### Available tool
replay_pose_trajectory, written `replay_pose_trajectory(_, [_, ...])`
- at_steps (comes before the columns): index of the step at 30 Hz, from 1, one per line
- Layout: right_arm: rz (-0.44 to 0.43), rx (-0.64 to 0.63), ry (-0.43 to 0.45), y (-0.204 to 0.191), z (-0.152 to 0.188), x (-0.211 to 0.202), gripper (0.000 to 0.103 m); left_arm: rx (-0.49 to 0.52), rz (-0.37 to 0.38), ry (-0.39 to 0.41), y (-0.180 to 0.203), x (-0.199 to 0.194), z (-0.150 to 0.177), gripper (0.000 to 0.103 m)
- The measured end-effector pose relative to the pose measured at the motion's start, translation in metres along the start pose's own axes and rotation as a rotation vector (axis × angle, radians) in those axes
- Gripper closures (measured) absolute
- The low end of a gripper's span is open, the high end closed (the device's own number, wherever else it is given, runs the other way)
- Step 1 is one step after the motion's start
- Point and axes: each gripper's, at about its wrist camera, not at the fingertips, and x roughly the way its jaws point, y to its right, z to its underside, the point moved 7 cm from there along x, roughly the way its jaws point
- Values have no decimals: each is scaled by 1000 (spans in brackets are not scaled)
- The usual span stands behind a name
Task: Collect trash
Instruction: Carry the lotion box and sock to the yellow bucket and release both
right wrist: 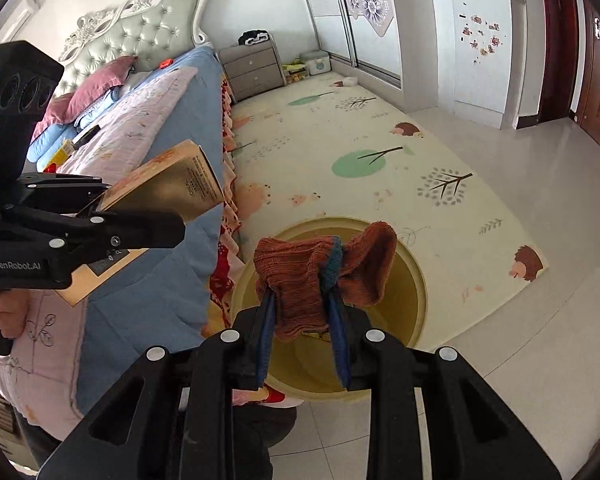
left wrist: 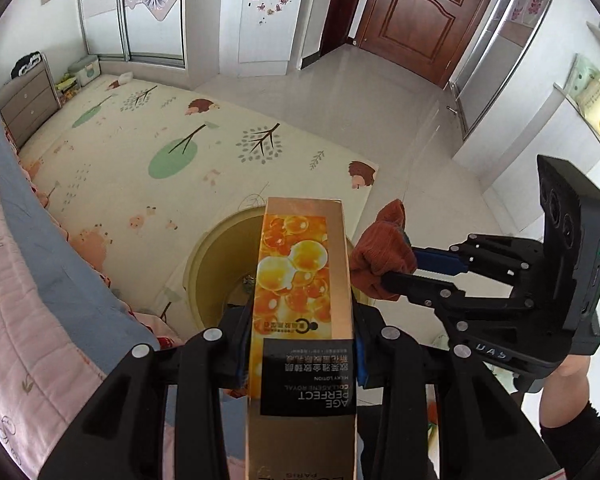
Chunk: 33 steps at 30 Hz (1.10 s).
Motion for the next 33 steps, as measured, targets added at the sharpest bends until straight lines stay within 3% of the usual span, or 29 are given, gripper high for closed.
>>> replay_pose_trajectory(2, [2,9,-13,6,-1,10,73,-18,4,-7,-2,6,-7,64])
replay_pose_trajectory(3, [4,9,-27,8,-1,15,70,-27,0,-10,-3,8,-9,49])
replay_pose_trajectory(4, [15,9,-31,11,-1,19,64,-42,-5,-13,-5,10,-10,24])
replay_pose_trajectory(5, [25,16,-32,15,-3,22,60,-61,-14,-14,-8,11,-11,16])
replay_pose_trajectory(6, [26,23,-32,17,-4,24,54,-74,-19,-13,-10,11,-11,14])
replay_pose_trajectory(11, [-7,56,-19,25,-2,23,53,-106,-19,-36,-17,12,-5,14])
replay_pose_trajectory(18, [-18,52,6,18,-6,2,53,-19,-73,59,-8,-9,-3,14])
replay_pose_trajectory(25, [-24,5,54,-12,-17,-28,53,46,-113,134,2,-50,11,14])
replay_pose_trajectory(33, [-59,-72,113,-63,-30,-60,53,21,-165,223,-18,-113,40,14])
